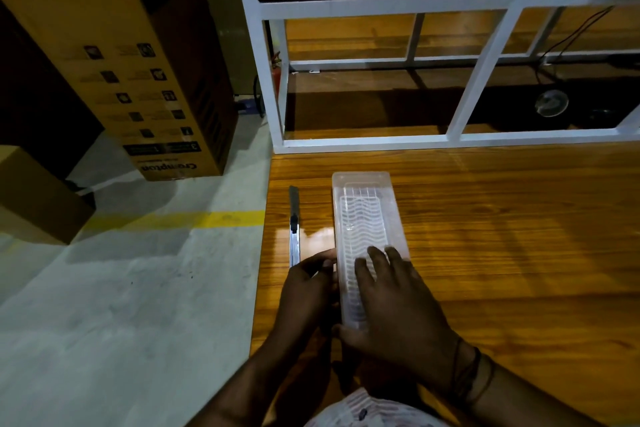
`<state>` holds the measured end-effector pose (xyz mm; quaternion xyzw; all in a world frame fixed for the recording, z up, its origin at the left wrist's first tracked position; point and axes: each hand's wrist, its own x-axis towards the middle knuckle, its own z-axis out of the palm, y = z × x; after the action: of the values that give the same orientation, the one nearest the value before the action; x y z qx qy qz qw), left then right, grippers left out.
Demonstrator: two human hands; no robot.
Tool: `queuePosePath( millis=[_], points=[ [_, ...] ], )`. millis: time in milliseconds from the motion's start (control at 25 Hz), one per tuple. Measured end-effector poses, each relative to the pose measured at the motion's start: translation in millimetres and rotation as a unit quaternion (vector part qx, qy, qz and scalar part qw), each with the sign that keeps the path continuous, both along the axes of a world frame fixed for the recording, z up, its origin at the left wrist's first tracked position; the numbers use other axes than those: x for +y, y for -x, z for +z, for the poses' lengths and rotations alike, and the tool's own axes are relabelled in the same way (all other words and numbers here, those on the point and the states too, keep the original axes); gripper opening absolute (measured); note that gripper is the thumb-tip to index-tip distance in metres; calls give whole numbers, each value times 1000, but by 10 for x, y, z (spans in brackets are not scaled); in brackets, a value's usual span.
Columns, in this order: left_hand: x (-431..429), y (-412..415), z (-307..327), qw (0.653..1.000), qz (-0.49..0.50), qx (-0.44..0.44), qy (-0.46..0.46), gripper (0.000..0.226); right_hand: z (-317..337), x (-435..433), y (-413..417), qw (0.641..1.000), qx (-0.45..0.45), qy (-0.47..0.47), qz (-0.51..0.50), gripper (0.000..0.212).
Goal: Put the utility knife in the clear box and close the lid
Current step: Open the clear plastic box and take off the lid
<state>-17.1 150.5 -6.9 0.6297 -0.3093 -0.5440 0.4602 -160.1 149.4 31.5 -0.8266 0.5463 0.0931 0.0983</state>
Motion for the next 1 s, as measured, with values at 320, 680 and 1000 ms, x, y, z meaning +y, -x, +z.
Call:
queuePosePath(
  millis=[320,680,1000],
  points=[
    [-1,-26,12,999,-17,36,7,21,311,24,-19,999,-28,-12,13,100],
    [-92,-62,26,994,-64,-63,57,23,423,-105,163,980,-190,-62,-5,114],
    [-100,-146,-153,984,-73,-127,99,23,681,-108,401,959,-271,46,-69,66]
  ],
)
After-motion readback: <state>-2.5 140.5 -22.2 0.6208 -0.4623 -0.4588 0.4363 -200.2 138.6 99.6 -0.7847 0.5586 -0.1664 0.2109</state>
